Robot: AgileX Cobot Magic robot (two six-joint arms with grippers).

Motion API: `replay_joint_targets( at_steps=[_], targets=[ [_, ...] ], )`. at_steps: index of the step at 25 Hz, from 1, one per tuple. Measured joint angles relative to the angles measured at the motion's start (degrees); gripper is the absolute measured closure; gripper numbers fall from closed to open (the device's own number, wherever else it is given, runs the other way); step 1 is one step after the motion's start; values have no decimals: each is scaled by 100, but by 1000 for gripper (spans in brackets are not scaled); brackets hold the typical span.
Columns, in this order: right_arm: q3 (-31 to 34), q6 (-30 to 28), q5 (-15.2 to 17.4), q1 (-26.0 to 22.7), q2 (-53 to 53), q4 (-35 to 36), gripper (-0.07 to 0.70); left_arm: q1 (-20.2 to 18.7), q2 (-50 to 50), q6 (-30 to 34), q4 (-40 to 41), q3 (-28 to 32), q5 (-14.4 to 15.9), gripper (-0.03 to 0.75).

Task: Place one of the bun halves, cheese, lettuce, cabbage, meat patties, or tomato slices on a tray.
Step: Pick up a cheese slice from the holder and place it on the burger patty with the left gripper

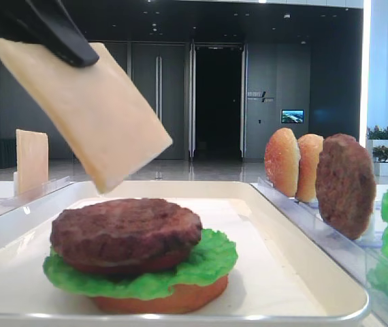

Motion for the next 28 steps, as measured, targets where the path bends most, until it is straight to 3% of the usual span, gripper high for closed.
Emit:
replay_joint_targets(
  at_steps=[5,14,19,28],
  targets=[
    [0,0,0,0,0,0,128,0,83,700,-399,161,-80,694],
    [0,0,0,0,0,0,128,0,589,1284,-716,161,-130,694],
    [0,0,0,0,0,0,128,0,807,1828,-1157,161,81,694],
    [0,0,0,0,0,0,128,0,1024,2022,-1215,161,78,694]
  ],
)
